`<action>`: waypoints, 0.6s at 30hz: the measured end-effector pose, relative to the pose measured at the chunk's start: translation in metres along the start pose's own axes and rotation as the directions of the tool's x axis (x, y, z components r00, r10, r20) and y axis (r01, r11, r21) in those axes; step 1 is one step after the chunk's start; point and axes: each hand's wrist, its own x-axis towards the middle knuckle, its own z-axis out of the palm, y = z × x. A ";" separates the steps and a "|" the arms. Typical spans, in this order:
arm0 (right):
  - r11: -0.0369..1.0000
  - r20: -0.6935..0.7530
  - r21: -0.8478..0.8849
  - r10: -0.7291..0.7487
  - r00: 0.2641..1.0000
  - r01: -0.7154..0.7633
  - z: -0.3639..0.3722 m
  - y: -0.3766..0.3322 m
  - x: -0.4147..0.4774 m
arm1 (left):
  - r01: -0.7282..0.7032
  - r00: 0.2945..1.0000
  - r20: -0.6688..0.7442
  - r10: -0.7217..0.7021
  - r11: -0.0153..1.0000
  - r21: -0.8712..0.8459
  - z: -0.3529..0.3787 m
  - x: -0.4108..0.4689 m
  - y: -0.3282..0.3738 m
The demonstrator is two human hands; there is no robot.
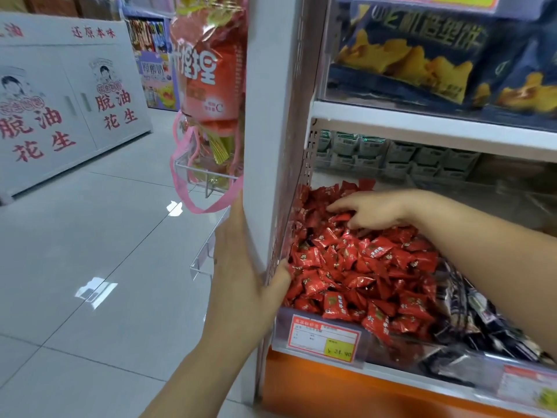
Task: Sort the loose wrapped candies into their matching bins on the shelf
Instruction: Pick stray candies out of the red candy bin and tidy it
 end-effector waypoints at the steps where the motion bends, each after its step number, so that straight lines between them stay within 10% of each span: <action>1: 1.000 0.009 -0.013 -0.012 1.000 0.012 -0.002 -0.001 -0.004 | 0.009 1.000 0.003 -0.009 1.000 -0.007 0.000 0.000 0.000; 9: 0.897 -0.111 -0.365 -0.308 0.945 0.249 0.018 -0.040 0.013 | 0.036 0.999 0.012 -0.036 0.999 -0.010 0.001 0.000 0.003; 18: 0.803 0.153 -0.542 -0.196 0.968 0.249 0.026 -0.011 0.026 | 0.027 0.999 0.020 -0.026 1.000 -0.010 -0.001 0.001 0.000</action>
